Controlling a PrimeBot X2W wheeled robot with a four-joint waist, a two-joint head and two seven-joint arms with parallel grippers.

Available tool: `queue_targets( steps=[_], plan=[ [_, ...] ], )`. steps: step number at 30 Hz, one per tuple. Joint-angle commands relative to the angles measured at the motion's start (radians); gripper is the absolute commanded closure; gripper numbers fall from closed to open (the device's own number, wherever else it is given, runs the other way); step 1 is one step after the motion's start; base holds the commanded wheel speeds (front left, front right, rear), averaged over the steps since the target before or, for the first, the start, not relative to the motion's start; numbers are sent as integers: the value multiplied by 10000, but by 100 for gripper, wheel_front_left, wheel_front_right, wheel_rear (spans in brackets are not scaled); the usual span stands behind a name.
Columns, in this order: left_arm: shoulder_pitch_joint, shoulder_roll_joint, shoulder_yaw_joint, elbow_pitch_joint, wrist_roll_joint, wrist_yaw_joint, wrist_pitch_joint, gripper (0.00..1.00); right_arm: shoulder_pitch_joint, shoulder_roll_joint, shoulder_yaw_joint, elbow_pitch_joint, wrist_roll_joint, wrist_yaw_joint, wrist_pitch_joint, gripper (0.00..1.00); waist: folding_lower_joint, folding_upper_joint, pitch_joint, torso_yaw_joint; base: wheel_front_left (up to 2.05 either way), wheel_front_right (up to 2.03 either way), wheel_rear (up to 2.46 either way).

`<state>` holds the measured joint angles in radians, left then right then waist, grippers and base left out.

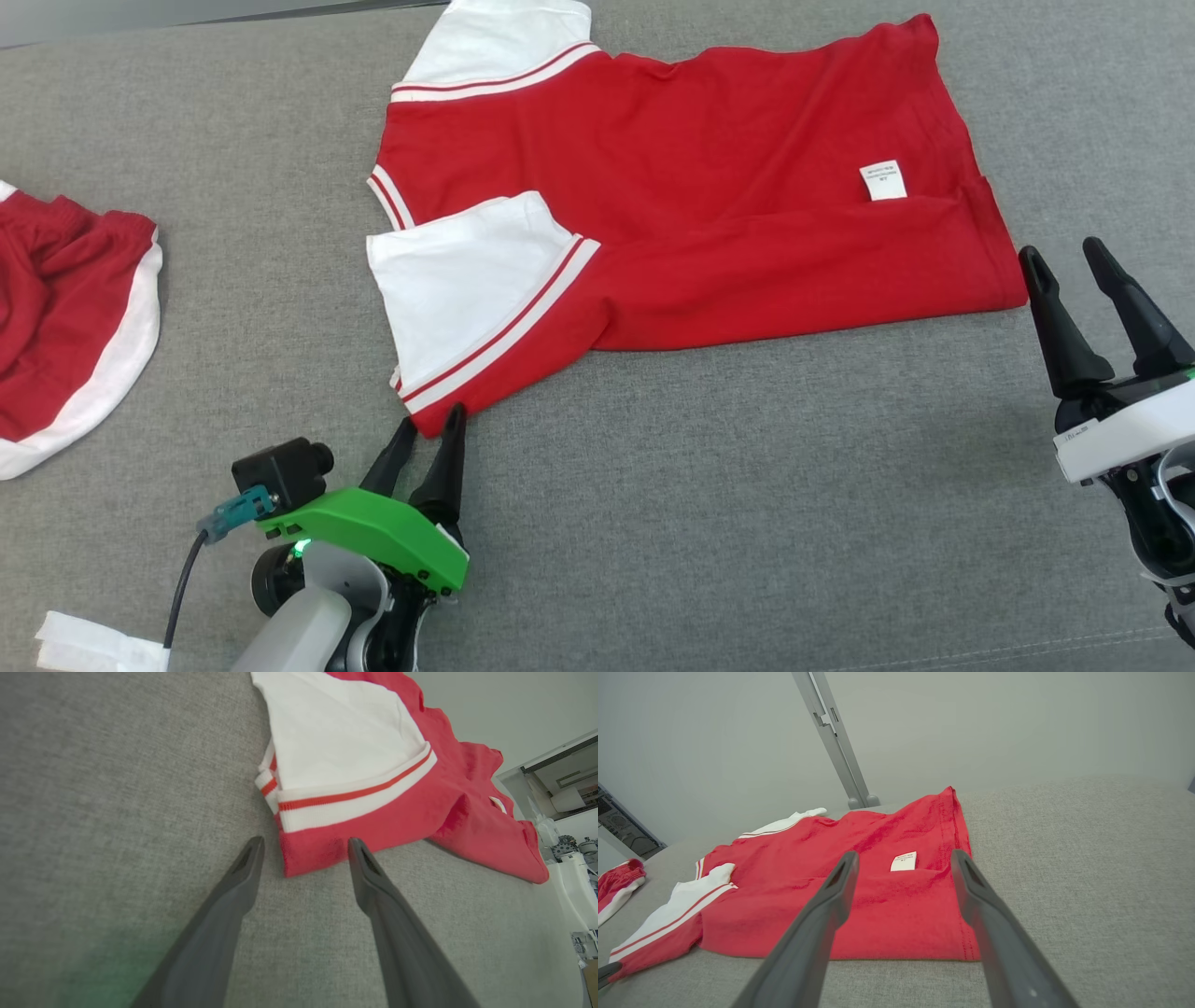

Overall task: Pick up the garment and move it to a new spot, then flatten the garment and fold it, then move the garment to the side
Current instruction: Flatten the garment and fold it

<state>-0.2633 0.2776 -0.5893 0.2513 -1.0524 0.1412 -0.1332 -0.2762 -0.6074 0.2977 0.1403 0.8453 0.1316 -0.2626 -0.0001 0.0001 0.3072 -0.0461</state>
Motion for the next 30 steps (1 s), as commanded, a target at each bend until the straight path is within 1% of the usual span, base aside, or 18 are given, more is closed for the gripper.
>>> queue_targets(
  steps=[1, 2, 3, 4, 9, 12, 14, 17, 21, 25, 28, 29, 30],
  plan=[
    [-145, -44, 93, 150, -101, -92, -55, 60, 130, 81, -19, 68, -49, -18, -27, 0, 1, -1, 27, -20, 0, 0, 0],
    [-210, -82, 151, 238, -144, -163, -112, 71, 164, 105, -43, 111, 2, -18, -27, 0, 1, -1, 42, -17, 0, 0, 0],
    [-264, -100, 170, 316, -174, -210, -134, 96, 198, 125, -75, 167, 52, -18, -27, 0, 1, -1, 53, -10, 0, 0, 0],
    [-311, -129, 179, 408, -207, -289, -168, 100, 259, 150, -118, 269, 108, -18, -29, 0, 1, -1, 58, 6, 0, 0, 0],
    [-420, -164, 202, 629, -310, -693, -267, 100, 421, 367, -340, 878, 323, -18, -29, 0, 1, -1, 71, 149, 0, 0, 0],
    [-415, -16, 281, 619, -354, -897, -351, 100, 191, 670, -618, 1630, 620, -17, -27, 0, 1, -1, 111, 210, 0, 0, 0],
    [-427, 122, 326, 594, -330, -974, -393, 100, -40, 848, -633, 2158, 873, -17, 19, 0, 1, -1, 144, 237, 0, 0, 0],
    [-547, 312, 363, 546, -228, -1028, -369, 100, -511, 1030, -432, 2873, 1293, -17, 366, 0, 1, -1, 246, 275, 0, 0, 0],
    [-728, 453, 326, 457, -97, -996, -273, 100, -1178, 1282, -204, 3492, 2085, -17, 705, 0, 1, -1, 457, 330, 0, 0, 0],
    [-949, 419, 208, 380, 76, -978, -217, 100, -1698, 1434, -10, 4173, 2717, -17, 934, 0, 1, -1, 637, 457, 0, 0, 0],
    [-1038, 383, 153, 382, 127, -988, -194, 100, -1969, 1456, 217, 4542, 2942, -17, 945, 0, 1, -1, 705, 527, 0, 0, 0],
    [-1069, 375, 139, 390, 152, -991, -195, 100, -2014, 1445, 320, 4596, 3011, -17, 890, 9, 1, -1, 720, 550, 0, 0, 0],
    [-1087, 368, 129, 399, 167, -995, -200, 100, -2048, 1428, 395, 4624, 3057, -17, 860, 58, 1, -1, 727, 566, 0, 0, 0]
  ],
)
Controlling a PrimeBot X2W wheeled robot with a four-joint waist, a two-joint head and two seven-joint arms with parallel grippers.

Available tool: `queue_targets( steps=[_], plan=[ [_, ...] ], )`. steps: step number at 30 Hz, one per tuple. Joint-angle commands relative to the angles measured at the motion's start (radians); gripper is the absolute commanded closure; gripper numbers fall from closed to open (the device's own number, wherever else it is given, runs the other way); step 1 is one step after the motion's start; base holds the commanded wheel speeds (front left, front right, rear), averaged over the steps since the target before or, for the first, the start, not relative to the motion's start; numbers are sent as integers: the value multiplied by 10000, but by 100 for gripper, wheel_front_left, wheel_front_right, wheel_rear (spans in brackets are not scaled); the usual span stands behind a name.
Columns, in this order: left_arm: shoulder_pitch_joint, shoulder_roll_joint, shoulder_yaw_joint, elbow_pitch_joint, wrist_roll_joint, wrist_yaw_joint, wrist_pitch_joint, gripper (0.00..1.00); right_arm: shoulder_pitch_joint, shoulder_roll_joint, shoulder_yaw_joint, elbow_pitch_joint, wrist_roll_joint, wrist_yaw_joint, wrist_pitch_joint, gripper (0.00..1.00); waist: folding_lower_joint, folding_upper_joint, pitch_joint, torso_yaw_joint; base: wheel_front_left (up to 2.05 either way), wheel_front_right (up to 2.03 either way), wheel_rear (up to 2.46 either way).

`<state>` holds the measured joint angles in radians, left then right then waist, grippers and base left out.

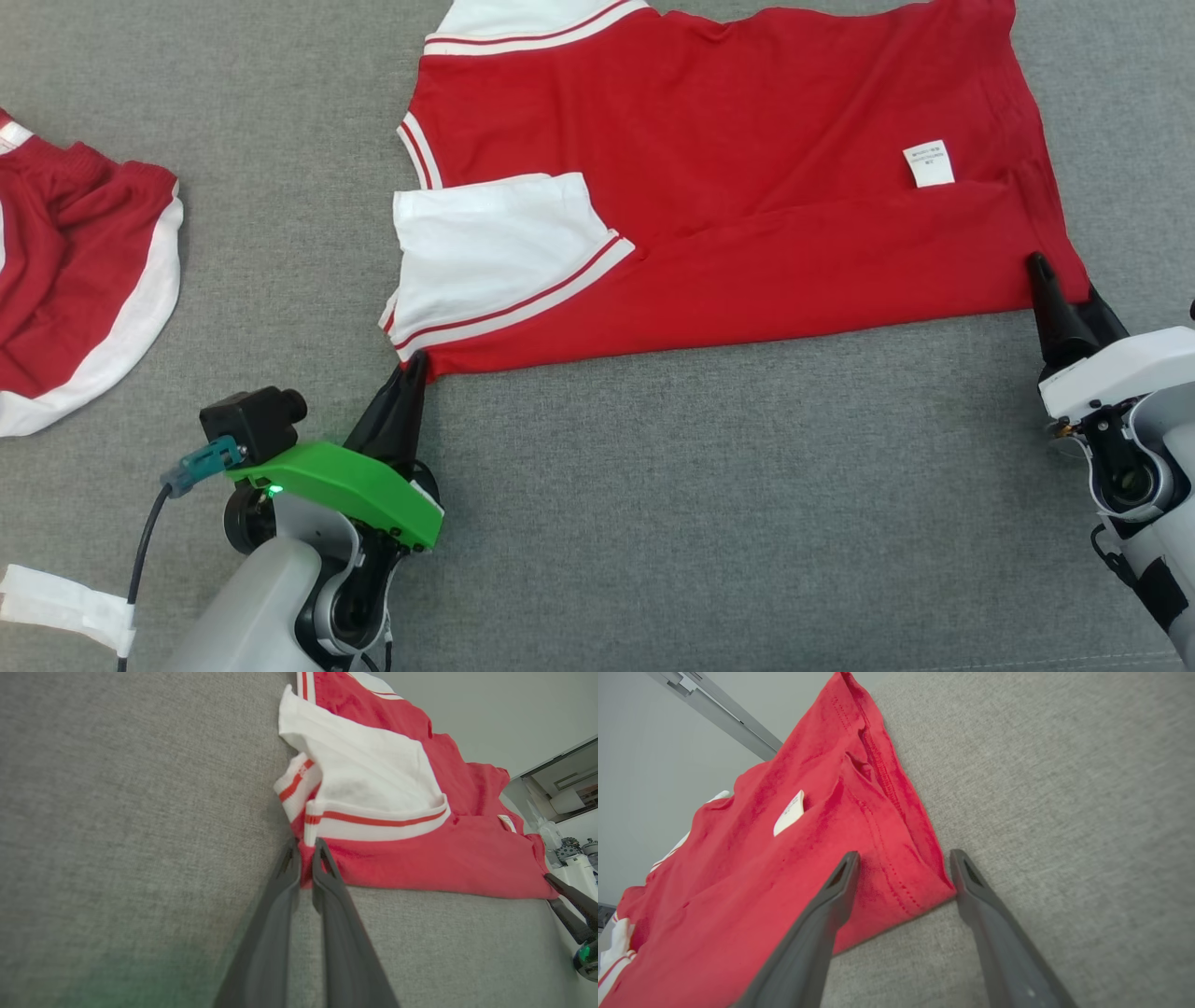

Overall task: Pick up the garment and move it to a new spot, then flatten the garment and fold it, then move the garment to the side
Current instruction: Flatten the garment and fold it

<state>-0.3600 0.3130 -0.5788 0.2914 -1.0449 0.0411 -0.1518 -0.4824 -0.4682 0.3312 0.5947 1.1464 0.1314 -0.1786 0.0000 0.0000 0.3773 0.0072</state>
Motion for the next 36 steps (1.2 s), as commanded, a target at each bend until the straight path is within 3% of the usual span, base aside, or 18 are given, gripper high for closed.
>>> queue_targets(
  steps=[1, 12, 27, 36],
  plan=[
    [-136, 5, 7, 11, 102, -2, -21, 100, -18, 3, 150, 75, 87, -15, -33, 100, 0, 0, 26, 49, 0, 0, 0],
    [797, 320, 5, -866, 12, 113, -206, 100, 874, -1120, 1112, -1131, 744, -16, -572, 100, 0, 0, -413, -77, 0, 0, 0],
    [3293, 1646, -269, -4462, -108, 1593, 682, 100, 2990, -3234, 1457, -3310, 1732, -16, -836, 100, 0, 0, -678, -98, 0, 0, 0],
    [3813, 1786, -626, -4931, -339, 2033, 1298, 100, 3343, -3815, 1718, -3547, 1877, -17, -821, 100, 0, 0, -517, -59, 0, 0, 0]
  ],
)
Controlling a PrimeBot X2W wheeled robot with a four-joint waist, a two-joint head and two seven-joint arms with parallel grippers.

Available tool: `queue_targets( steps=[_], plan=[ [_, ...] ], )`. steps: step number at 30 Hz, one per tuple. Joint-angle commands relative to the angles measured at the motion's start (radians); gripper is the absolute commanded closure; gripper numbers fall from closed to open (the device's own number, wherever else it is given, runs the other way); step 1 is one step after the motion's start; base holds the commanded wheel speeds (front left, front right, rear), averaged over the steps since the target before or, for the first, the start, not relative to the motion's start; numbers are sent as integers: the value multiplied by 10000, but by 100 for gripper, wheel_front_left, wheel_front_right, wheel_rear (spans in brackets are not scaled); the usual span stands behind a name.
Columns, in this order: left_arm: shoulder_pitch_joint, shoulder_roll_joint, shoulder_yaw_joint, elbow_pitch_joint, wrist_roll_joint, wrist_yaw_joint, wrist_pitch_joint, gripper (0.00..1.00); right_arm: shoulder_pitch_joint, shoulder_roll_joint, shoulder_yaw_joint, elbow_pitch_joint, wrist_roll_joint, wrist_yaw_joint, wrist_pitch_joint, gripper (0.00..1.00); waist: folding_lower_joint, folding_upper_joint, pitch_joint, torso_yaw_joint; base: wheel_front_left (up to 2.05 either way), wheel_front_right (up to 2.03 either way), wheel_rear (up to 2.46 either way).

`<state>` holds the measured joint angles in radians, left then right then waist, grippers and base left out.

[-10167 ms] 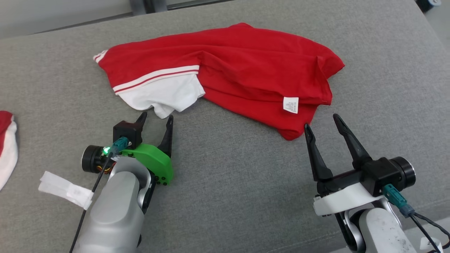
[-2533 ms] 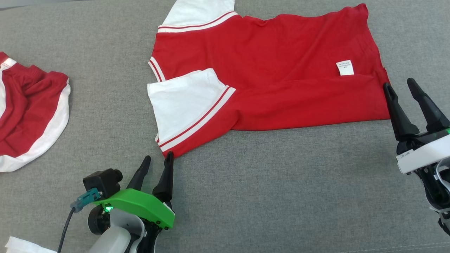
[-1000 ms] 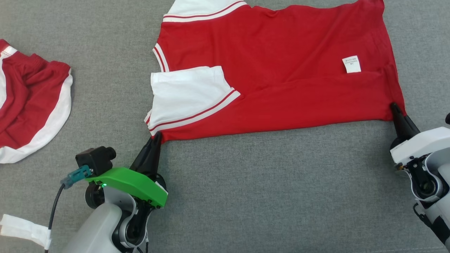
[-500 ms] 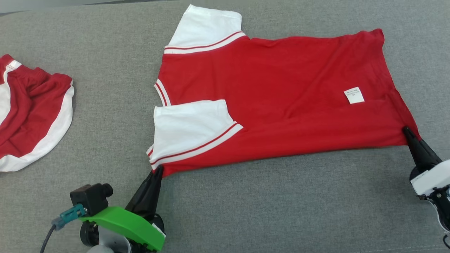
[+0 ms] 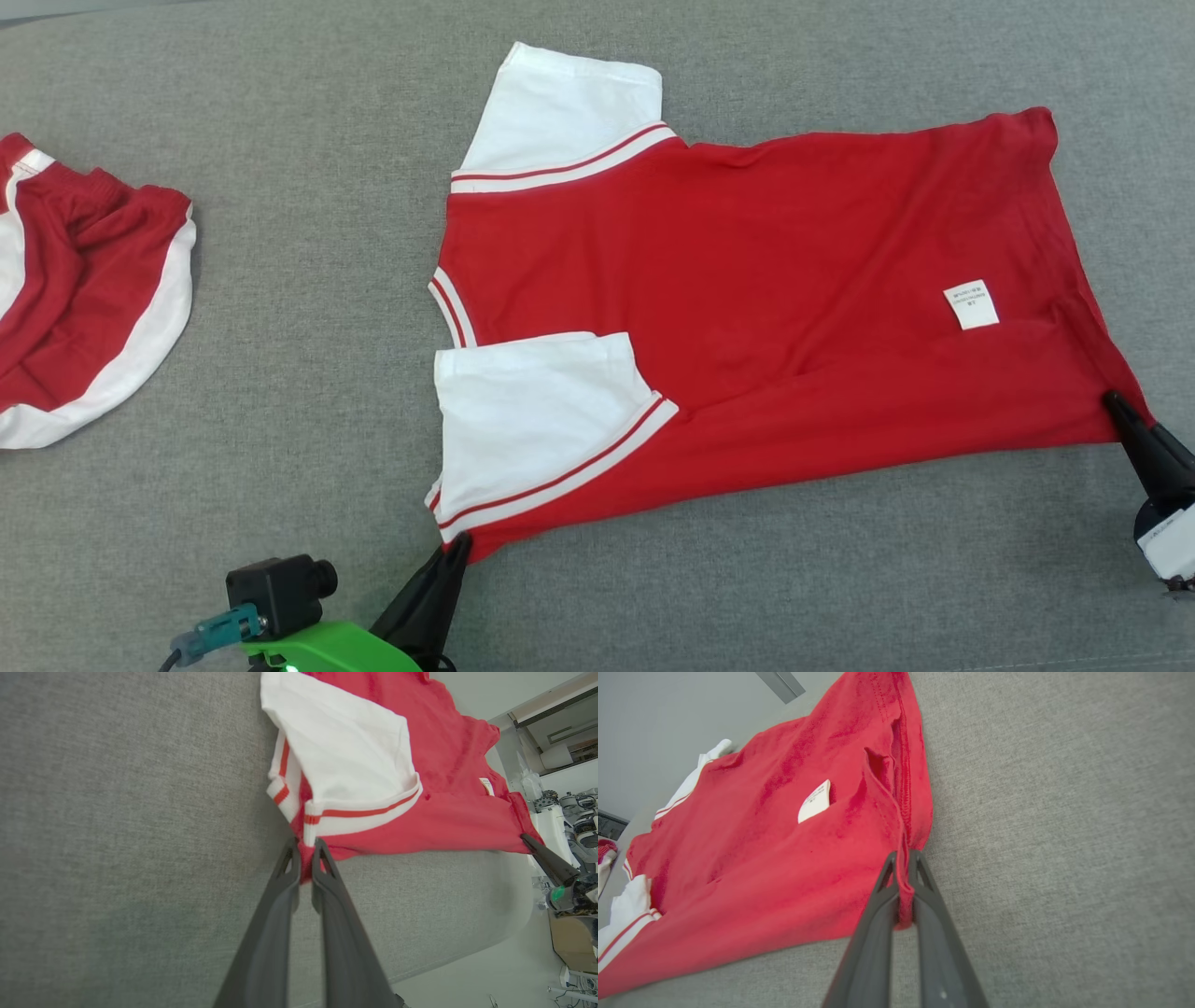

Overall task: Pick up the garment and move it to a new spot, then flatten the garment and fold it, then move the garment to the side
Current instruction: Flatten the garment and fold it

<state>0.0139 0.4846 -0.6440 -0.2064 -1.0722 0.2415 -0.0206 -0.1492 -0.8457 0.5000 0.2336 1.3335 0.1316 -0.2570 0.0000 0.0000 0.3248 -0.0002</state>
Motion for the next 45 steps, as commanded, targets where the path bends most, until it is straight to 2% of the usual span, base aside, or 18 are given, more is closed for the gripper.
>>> queue_targets(
  steps=[1, 2, 3, 4, 6, 7, 8, 9, 10, 11, 15, 19, 24, 29, 33, 39, 45],
  plan=[
    [16, 34, 23, 108, -68, 19, -4, 100, -35, -53, 88, 140, -37, -18, -3, 71, 0, 0, 8, 30, 0, 0, 0],
    [-53, -9, -5, 197, -59, 0, 24, 100, -103, -60, 174, 214, -105, -18, 35, 52, 0, 0, -2, 48, 0, 0, 0],
    [-107, -53, -35, 274, -54, -29, 49, 100, -140, -55, 238, 288, -138, -18, 61, 16, 0, 0, -16, 62, 0, 0, 0],
    [-176, -126, -54, 371, -102, -69, 60, 100, -168, -40, 300, 362, -167, -18, 74, 0, 0, 0, -36, 81, 0, 0, 0],
    [-268, -159, -138, 580, -84, -186, 72, 97, -214, 0, 347, 470, -169, -18, 42, 0, 0, 0, -70, 92, 0, 0, 0],
    [-303, -198, -156, 680, -87, -220, 69, 84, -208, 2, 370, 483, -159, -17, 31, 0, 0, 0, -87, 90, 0, 0, 0],
    [-318, -250, -177, 778, -129, -258, 61, 55, -189, -15, 388, 470, -124, -17, 22, 0, 0, 0, -114, 84, 0, 0, 0],
    [-317, -278, -188, 861, -148, -293, 52, 47, -161, -45, 387, 459, -78, -18, 13, 0, 0, 0, -136, 77, 0, 0, 0],
    [-318, -317, -197, 932, -169, -315, 38, 10, -123, -92, 373, 430, -29, -18, 5, 0, 0, 0, -159, 71, 0, 0, 0],
    [-309, -355, -206, 992, -177, -352, 21, 0, -70, -152, 319, 391, 33, -17, 7, 0, 0, 0, -190, 64, 0, 0, 0],
    [-330, -261, 107, 839, -1, -219, -357, 0, 58, -439, 33, 213, -197, -17, -50, 0, 0, 0, -294, 36, 0, 0, 0],
    [-708, 197, 796, 330, 163, 53, -650, 0, -12, -384, -554, -65, -874, -17, -89, 0, 0, 0, -369, 23, 0, 0, 0],
    [-2363, 968, 1249, -228, 784, 216, -82, 0, -529, 403, -1478, -636, -2530, -17, -81, 0, 0, 0, -95, -40, 0, 0, 0],
    [-4926, 1259, 1298, 167, 1359, 155, 1019, 0, -1286, 1539, -2110, -1163, -4523, -17, -82, 0, 0, 0, 624, -242, 0, 0, 0],
    [-7343, 993, 922, 1303, 1702, -210, 2221, 0, -1766, 2578, -2506, -1467, -5699, -17, -83, 0, 0, 0, 1399, -473, 0, 0, 0],
    [-10526, 620, 195, 3463, 1765, -934, 4611, 0, -2065, 3314, -2467, -1754, -6345, -17, -84, 0, 0, 0, 2475, -995, 0, 0, 0],
    [-12407, 483, -10, 5455, 1513, -1438, 6227, 0, -2312, 3842, -2414, -1935, -6489, -17, -84, 0, 0, 0, 3232, -1790, 0, 0, 0]
  ],
)
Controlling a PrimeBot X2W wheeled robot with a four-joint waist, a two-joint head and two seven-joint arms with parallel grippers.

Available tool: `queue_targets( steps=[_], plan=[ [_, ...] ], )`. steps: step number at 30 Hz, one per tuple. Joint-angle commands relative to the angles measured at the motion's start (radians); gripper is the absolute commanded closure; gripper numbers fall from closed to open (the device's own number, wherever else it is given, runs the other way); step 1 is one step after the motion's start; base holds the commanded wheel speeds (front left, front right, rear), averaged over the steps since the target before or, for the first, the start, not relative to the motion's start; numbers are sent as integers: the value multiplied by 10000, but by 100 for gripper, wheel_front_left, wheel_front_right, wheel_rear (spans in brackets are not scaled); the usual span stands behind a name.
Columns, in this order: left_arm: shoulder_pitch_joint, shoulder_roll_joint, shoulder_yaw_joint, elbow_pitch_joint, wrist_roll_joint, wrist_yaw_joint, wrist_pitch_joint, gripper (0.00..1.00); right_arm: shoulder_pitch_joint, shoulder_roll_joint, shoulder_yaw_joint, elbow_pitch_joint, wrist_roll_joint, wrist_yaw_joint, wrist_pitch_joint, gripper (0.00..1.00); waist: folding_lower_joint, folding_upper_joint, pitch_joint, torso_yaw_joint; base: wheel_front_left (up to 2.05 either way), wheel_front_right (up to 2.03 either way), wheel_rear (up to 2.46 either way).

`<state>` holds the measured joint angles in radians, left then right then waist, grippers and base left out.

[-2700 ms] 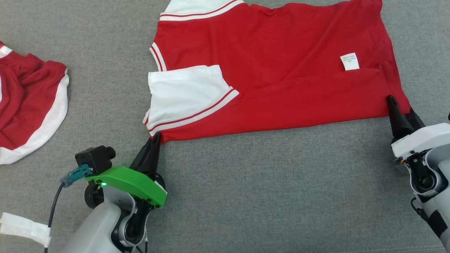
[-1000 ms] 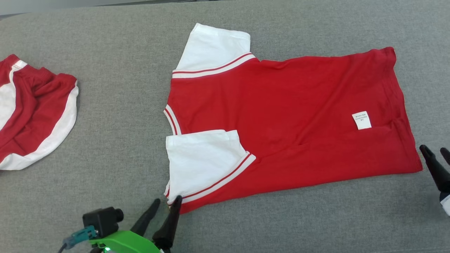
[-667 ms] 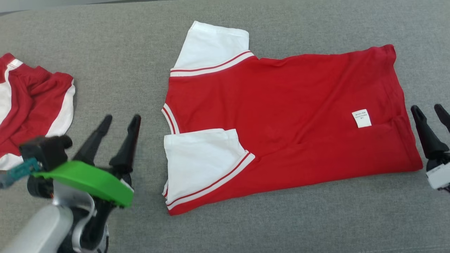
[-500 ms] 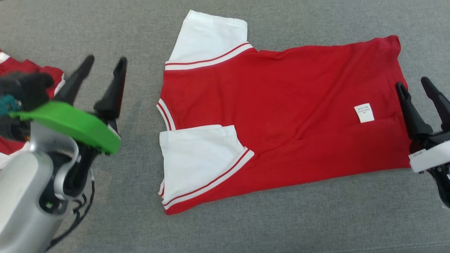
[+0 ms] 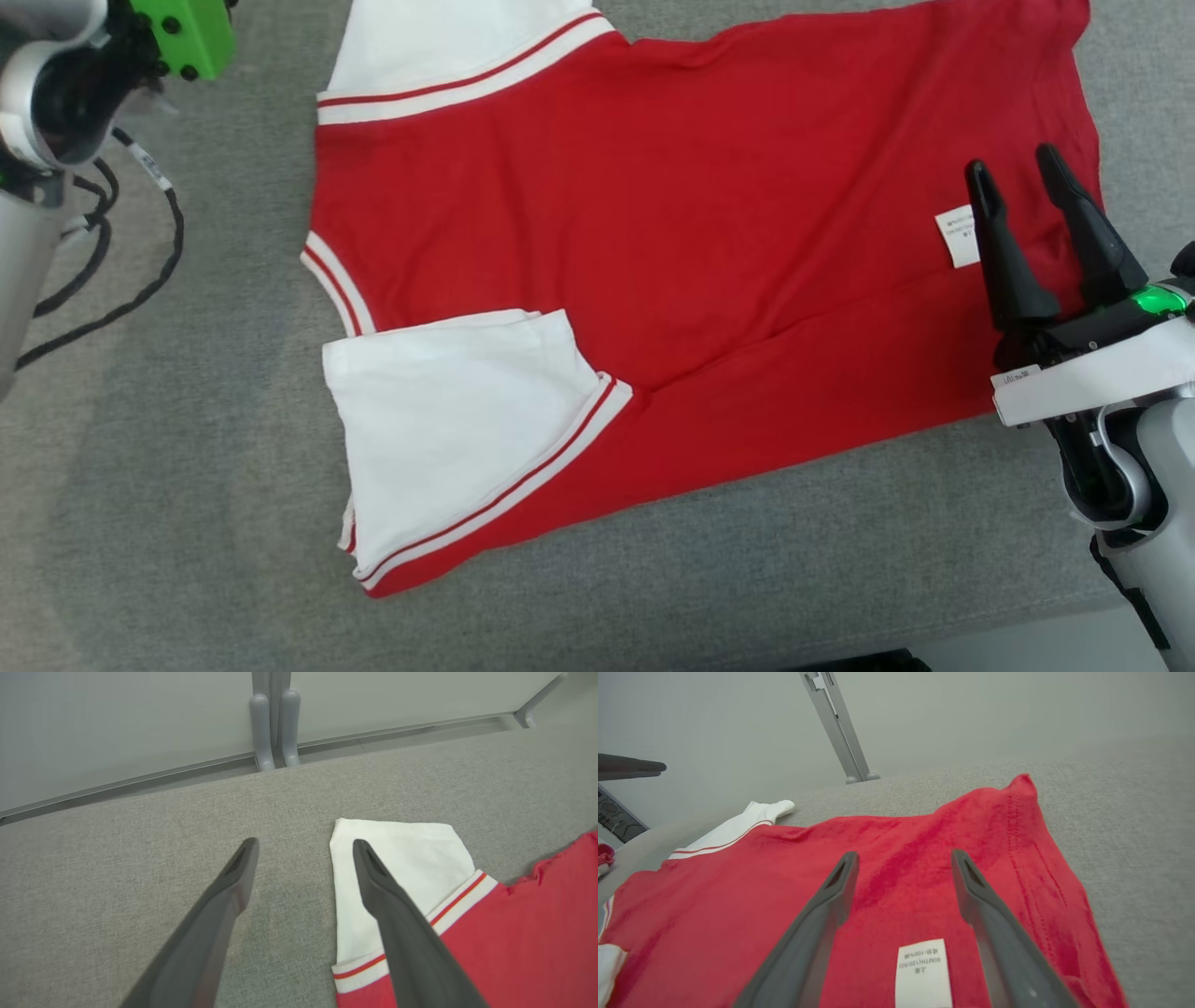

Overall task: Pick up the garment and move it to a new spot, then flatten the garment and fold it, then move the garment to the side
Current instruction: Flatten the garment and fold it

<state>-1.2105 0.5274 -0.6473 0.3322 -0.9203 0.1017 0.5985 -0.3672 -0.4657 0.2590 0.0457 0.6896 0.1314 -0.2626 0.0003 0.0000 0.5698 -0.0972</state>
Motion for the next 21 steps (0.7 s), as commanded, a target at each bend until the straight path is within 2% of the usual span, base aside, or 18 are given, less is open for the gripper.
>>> queue_targets(
  steps=[1, 7, 12, 21],
  plan=[
    [-322, 45, 14, 279, -36, -90, 173, 0, -147, 101, -23, -65, -57, -15, -28, 0, -3, 0, 863, -919, 0, 0, 0],
    [-977, -18, -157, 1240, 168, -387, 371, 0, -103, 404, -189, -223, 28, -15, -29, 0, -3, 0, 1338, -1357, 0, 0, 0],
    [-1274, -165, -423, 1611, 321, -655, 480, 0, -95, 505, -274, -286, -3, -15, -27, 0, -3, 0, 1577, -1401, 0, 0, 0],
    [-1528, -187, -697, 2162, 643, -837, 337, 0, -365, 570, -30, -233, -7, -15, -28, 0, -3, 0, 1721, -1451, 0, 0, 0]
  ],
)
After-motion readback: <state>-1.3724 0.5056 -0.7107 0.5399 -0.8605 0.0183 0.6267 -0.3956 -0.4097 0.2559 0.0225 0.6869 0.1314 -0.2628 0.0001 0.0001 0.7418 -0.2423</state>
